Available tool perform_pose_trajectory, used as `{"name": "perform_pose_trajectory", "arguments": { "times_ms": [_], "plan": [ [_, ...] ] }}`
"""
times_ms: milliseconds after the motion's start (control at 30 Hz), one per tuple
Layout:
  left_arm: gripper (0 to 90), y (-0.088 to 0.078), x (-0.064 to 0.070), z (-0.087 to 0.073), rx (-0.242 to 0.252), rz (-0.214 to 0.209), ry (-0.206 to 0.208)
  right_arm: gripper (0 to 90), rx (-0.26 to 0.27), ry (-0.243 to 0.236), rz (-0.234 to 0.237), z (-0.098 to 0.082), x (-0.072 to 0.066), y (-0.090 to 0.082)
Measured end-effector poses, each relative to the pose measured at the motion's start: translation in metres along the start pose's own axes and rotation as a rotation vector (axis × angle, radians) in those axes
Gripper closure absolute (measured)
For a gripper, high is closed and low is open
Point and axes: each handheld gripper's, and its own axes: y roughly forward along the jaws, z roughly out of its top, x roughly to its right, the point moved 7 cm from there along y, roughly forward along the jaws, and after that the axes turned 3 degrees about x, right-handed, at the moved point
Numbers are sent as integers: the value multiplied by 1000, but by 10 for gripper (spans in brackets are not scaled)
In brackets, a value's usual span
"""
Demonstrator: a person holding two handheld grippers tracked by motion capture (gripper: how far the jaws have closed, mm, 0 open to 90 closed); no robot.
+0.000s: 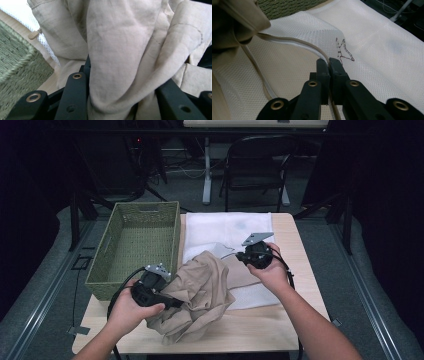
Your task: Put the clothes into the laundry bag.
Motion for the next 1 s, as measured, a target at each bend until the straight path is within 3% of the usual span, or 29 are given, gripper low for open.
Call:
{"name": "perform_pose_trajectory", "arguments": {
  "times_ms": [600, 1000],
  "plan": [
    [639, 39, 4, -15, 1, -29, 16, 869, 7, 15, 5, 3, -3, 3],
    [639, 59, 8, -11, -6, -32, 42, 869, 12, 23, 11, 3, -5, 5]
  ]
}}
